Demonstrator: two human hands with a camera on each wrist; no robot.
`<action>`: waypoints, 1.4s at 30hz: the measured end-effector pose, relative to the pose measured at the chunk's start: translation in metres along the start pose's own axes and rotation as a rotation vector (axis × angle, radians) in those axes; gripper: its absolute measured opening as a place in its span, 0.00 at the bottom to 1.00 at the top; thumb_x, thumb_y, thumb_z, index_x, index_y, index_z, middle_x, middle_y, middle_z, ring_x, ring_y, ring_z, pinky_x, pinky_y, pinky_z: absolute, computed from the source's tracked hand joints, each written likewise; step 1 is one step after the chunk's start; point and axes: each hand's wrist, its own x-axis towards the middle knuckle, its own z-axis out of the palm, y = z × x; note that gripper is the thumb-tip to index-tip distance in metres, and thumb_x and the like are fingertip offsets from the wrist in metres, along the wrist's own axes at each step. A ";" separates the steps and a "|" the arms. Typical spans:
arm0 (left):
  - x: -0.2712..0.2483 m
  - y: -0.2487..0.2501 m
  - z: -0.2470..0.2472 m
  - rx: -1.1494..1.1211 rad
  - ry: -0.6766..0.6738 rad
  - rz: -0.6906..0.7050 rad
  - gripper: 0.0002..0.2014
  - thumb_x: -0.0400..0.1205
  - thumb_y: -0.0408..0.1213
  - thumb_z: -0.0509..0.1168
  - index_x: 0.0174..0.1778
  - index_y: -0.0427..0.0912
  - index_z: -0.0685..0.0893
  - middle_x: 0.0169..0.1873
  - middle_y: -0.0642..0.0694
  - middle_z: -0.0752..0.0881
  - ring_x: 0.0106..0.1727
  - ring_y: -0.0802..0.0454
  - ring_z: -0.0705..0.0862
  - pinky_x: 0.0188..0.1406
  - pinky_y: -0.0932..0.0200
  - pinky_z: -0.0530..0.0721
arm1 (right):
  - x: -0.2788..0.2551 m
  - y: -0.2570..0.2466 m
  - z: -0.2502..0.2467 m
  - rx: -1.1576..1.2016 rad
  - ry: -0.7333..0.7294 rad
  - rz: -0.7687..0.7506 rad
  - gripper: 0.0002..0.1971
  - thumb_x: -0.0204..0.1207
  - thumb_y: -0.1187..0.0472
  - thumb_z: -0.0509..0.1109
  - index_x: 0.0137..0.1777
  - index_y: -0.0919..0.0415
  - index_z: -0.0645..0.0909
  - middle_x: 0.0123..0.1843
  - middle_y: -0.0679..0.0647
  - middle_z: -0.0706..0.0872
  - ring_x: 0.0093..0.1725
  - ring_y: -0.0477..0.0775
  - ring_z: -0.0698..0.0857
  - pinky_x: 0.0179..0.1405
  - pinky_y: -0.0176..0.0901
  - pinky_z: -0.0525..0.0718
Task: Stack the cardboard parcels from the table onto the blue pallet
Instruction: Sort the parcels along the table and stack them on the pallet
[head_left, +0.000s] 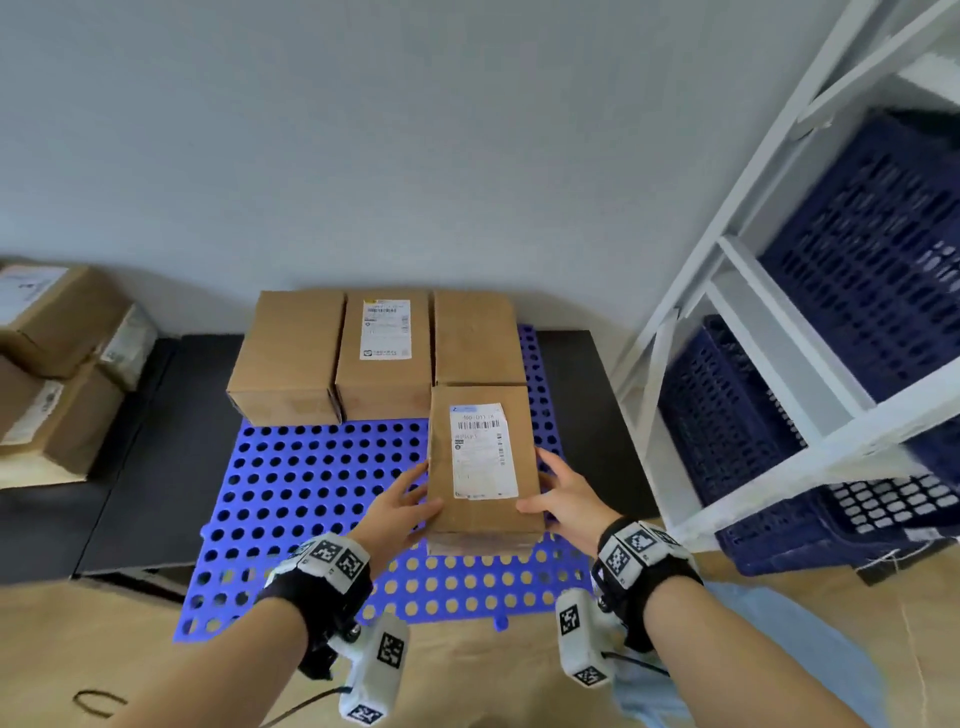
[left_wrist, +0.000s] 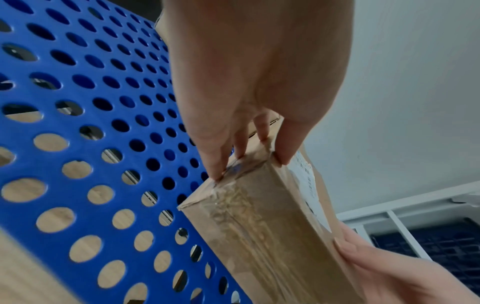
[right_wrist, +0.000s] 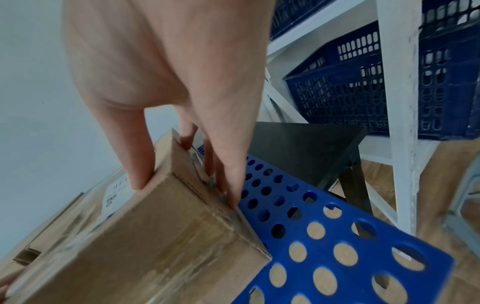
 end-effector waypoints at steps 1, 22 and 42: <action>0.000 -0.001 0.005 -0.008 0.010 0.008 0.27 0.83 0.26 0.61 0.77 0.50 0.67 0.64 0.45 0.82 0.57 0.48 0.83 0.50 0.55 0.83 | 0.002 0.001 -0.004 0.005 -0.015 -0.002 0.41 0.71 0.74 0.73 0.79 0.45 0.62 0.66 0.51 0.80 0.64 0.57 0.81 0.60 0.64 0.84; 0.020 -0.009 0.019 0.077 0.168 0.021 0.27 0.84 0.31 0.60 0.78 0.54 0.65 0.69 0.47 0.79 0.63 0.45 0.82 0.60 0.47 0.79 | 0.027 0.003 -0.017 -0.032 -0.061 -0.020 0.43 0.70 0.74 0.74 0.80 0.48 0.61 0.70 0.51 0.77 0.68 0.54 0.77 0.67 0.61 0.80; -0.090 0.022 -0.073 0.648 0.231 0.189 0.26 0.86 0.40 0.57 0.81 0.45 0.59 0.77 0.41 0.69 0.34 0.62 0.73 0.25 0.73 0.77 | -0.052 -0.058 0.072 -0.519 0.058 -0.241 0.27 0.79 0.62 0.68 0.78 0.59 0.68 0.79 0.56 0.68 0.77 0.57 0.69 0.68 0.42 0.69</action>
